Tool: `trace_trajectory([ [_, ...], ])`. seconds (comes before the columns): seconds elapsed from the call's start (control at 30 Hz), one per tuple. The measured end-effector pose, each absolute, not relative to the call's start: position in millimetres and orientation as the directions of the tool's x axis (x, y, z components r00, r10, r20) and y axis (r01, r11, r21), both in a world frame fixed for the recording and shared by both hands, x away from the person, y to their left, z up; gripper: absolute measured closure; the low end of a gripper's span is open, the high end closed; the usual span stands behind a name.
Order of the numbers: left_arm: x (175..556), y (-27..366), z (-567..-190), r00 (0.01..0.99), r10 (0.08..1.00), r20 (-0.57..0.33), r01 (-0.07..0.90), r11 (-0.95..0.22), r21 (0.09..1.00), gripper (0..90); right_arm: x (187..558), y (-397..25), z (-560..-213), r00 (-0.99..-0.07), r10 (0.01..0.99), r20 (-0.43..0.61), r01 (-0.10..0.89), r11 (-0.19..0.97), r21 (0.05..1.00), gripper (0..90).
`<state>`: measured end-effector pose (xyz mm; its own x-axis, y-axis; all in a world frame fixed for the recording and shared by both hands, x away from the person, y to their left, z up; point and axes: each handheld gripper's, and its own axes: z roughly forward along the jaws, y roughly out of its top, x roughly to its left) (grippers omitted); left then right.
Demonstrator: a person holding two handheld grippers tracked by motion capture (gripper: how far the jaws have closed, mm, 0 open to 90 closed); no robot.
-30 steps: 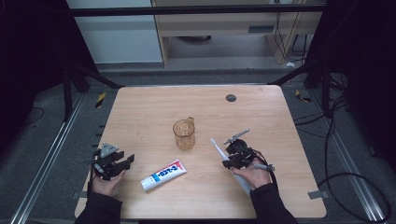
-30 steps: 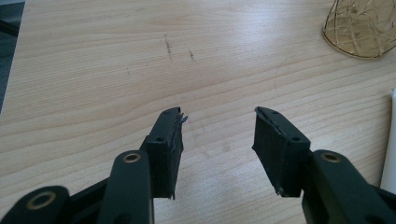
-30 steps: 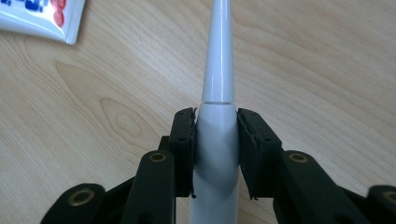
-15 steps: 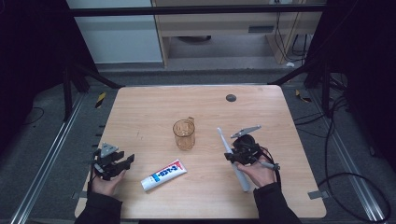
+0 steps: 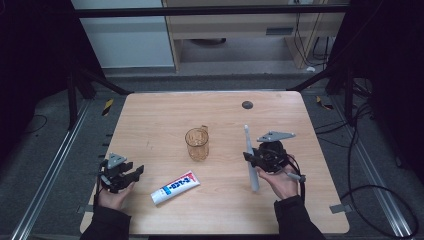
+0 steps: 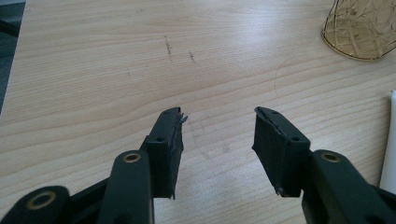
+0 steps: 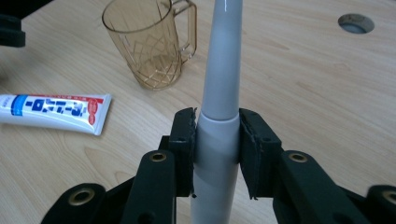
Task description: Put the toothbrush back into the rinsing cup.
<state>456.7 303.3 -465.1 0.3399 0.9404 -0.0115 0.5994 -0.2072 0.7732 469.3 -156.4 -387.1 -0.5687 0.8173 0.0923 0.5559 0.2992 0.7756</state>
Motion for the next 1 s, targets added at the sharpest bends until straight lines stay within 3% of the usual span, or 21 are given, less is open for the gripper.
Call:
trace_trajectory([
  [1.0, 456.5, 302.4, -465.8, 0.346, 0.938, -0.008, 0.593, -0.212, 0.777, 51.5, 487.1, -144.4, -365.9, -0.478, 0.865, 0.149, 0.341, 0.026, 0.94, 68.4],
])
